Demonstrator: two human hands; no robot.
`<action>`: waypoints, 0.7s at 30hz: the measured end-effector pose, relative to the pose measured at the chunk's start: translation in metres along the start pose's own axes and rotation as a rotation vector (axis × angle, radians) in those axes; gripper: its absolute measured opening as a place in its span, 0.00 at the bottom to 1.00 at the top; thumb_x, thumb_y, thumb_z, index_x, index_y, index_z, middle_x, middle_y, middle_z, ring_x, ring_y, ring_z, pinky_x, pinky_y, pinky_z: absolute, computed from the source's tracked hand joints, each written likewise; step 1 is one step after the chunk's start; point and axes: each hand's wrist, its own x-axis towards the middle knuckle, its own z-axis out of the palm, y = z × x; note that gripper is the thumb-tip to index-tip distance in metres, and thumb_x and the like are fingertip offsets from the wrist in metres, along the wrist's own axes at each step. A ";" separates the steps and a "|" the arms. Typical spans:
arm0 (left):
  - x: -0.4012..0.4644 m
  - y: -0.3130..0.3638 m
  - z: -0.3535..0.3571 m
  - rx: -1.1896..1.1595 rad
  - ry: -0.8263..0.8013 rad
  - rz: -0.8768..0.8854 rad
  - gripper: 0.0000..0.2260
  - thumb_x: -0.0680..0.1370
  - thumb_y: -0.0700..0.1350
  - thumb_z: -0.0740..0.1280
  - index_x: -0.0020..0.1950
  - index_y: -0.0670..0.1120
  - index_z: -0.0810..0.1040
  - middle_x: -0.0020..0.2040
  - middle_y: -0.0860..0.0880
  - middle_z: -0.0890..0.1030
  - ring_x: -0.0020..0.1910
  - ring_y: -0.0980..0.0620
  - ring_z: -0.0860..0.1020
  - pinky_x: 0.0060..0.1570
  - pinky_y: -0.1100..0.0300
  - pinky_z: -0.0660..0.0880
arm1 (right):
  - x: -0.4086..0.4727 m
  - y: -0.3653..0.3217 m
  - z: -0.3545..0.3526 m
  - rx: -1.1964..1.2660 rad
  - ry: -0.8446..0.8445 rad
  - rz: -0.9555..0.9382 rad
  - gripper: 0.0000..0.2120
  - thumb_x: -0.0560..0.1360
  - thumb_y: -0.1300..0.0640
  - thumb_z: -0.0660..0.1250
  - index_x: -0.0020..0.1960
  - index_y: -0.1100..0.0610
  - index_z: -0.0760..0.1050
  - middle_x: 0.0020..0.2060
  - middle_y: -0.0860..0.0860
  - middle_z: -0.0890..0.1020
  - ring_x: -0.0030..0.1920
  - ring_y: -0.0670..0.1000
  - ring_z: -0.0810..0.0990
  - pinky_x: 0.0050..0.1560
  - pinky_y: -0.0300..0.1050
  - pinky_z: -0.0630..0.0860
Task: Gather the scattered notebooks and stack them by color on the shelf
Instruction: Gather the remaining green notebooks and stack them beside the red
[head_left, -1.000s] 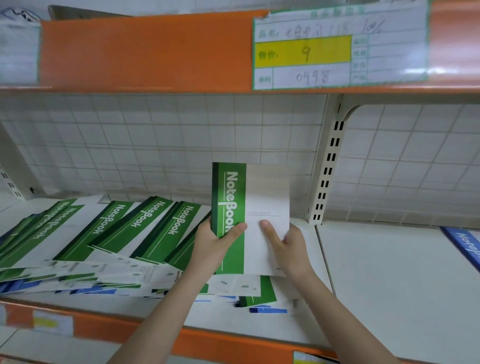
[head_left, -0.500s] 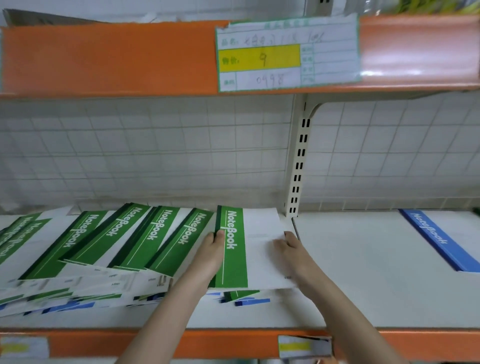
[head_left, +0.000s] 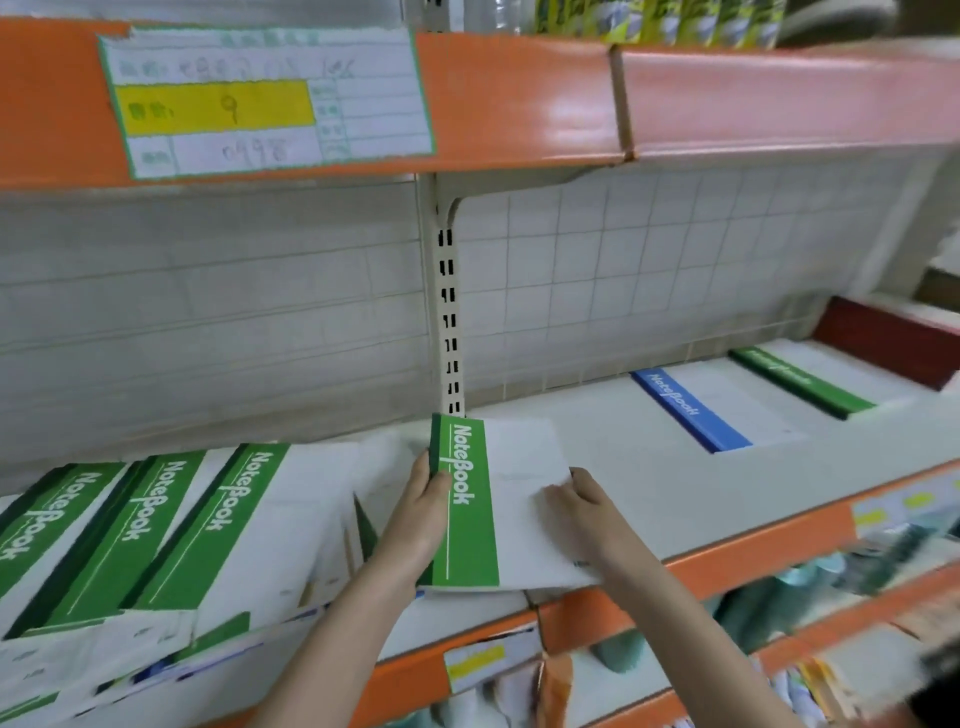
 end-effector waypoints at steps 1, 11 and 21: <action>0.002 0.002 0.009 -0.010 -0.035 -0.015 0.18 0.84 0.47 0.51 0.74 0.56 0.62 0.61 0.54 0.77 0.49 0.58 0.80 0.39 0.62 0.76 | -0.002 0.001 -0.010 0.012 0.034 0.006 0.04 0.81 0.57 0.55 0.51 0.54 0.69 0.41 0.51 0.73 0.38 0.48 0.72 0.28 0.36 0.66; 0.008 0.023 0.134 -0.058 -0.238 0.018 0.16 0.82 0.42 0.54 0.67 0.58 0.68 0.52 0.53 0.81 0.44 0.55 0.82 0.33 0.63 0.76 | -0.024 0.022 -0.127 0.163 0.319 0.066 0.07 0.79 0.55 0.59 0.52 0.51 0.74 0.43 0.51 0.80 0.38 0.47 0.78 0.35 0.40 0.72; 0.002 0.039 0.278 -0.107 -0.367 0.039 0.19 0.81 0.40 0.54 0.68 0.58 0.69 0.50 0.51 0.83 0.41 0.54 0.84 0.30 0.64 0.76 | -0.035 0.044 -0.263 0.153 0.416 0.084 0.07 0.79 0.61 0.56 0.51 0.57 0.72 0.38 0.54 0.72 0.34 0.49 0.70 0.31 0.41 0.62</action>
